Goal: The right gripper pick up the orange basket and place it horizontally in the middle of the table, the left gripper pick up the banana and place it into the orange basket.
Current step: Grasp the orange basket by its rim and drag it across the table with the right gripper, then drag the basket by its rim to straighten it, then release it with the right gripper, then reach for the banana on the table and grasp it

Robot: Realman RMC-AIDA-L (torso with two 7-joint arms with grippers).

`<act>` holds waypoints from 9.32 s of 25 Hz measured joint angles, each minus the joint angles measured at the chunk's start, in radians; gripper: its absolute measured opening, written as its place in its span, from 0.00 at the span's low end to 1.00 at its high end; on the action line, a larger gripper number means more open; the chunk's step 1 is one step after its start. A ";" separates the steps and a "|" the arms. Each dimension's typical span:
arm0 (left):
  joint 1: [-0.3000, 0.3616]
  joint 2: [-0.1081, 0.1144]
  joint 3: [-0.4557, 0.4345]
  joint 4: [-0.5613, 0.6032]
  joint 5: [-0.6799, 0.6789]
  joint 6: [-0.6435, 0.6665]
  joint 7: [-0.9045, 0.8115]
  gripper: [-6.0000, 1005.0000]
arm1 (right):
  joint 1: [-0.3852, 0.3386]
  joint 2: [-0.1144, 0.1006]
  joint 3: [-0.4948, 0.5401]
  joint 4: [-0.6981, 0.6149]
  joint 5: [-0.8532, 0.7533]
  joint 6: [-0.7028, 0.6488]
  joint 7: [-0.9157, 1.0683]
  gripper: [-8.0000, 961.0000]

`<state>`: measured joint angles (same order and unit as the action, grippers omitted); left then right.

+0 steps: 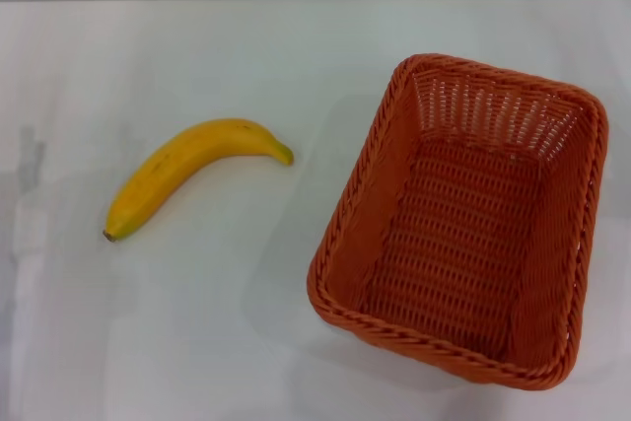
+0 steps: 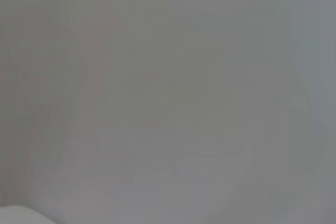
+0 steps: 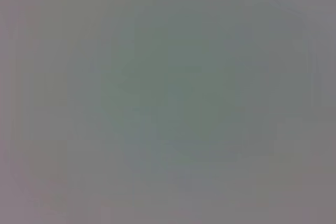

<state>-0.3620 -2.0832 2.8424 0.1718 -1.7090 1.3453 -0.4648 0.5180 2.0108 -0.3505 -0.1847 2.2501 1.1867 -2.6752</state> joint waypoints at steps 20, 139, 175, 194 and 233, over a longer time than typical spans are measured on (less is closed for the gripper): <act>0.002 0.002 0.000 -0.008 -0.001 0.000 -0.026 0.88 | -0.060 -0.062 -0.544 -0.532 -0.171 -0.427 0.730 0.90; -0.029 0.006 -0.001 -0.111 0.008 0.007 -0.118 0.85 | 0.318 -0.138 -0.249 -0.660 -1.521 0.360 2.083 0.18; -0.057 0.008 0.001 -0.140 0.012 0.010 -0.118 0.85 | -0.116 0.007 -0.729 -0.780 -0.920 -0.058 2.176 0.19; -0.056 0.008 0.000 -0.140 0.008 0.026 -0.132 0.84 | -0.109 -0.014 -0.731 -0.562 -0.661 -0.044 1.945 0.22; -0.039 0.011 0.002 -0.174 0.077 -0.020 -0.213 0.60 | -0.148 0.001 -0.311 -0.280 -0.102 0.091 0.722 0.91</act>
<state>-0.4013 -2.0725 2.8440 -0.0024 -1.6315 1.3258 -0.6779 0.3697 2.0118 -0.6612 -0.4647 2.1483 1.2780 -1.9533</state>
